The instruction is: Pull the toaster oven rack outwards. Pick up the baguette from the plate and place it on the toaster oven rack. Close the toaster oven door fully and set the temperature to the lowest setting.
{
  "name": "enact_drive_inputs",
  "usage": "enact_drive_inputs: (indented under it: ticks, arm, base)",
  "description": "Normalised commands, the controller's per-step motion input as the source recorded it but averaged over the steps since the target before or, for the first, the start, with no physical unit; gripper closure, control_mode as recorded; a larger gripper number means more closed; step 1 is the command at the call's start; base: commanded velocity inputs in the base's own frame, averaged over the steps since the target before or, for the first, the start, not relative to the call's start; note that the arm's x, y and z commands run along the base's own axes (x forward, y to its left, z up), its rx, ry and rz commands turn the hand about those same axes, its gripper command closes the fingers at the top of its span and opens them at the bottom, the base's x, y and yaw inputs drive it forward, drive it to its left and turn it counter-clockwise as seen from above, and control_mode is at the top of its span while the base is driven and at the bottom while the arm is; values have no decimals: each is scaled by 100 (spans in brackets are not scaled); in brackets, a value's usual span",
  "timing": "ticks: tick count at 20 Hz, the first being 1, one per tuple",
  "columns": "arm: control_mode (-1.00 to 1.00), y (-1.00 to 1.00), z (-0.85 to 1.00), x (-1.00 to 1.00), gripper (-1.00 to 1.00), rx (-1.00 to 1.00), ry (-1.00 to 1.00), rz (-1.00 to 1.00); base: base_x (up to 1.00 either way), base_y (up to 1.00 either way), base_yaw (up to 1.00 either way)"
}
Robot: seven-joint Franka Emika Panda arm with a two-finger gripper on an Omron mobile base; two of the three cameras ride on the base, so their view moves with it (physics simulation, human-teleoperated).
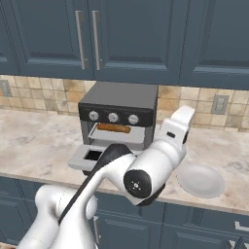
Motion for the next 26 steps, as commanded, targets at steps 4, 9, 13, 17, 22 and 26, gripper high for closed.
enact_drive_inputs:
  ticks: [4,9,13,17,22,26]
  arm:
    - [-100,0,-21,-32,-100,-24,33,13]
    - [-100,14,-37,-18,-100,-23,30,18]
    - [-100,31,-41,-6,-100,-18,24,23]
    - [-100,34,-33,0,-100,-5,11,20]
    - [-100,32,-22,0,-100,0,9,17]
    - [-100,27,-22,0,-100,-2,24,14]
  base:
    - [0,0,0]
    - [0,0,0]
    - [0,0,0]
    - [0,0,0]
    - [0,0,0]
    - [0,0,0]
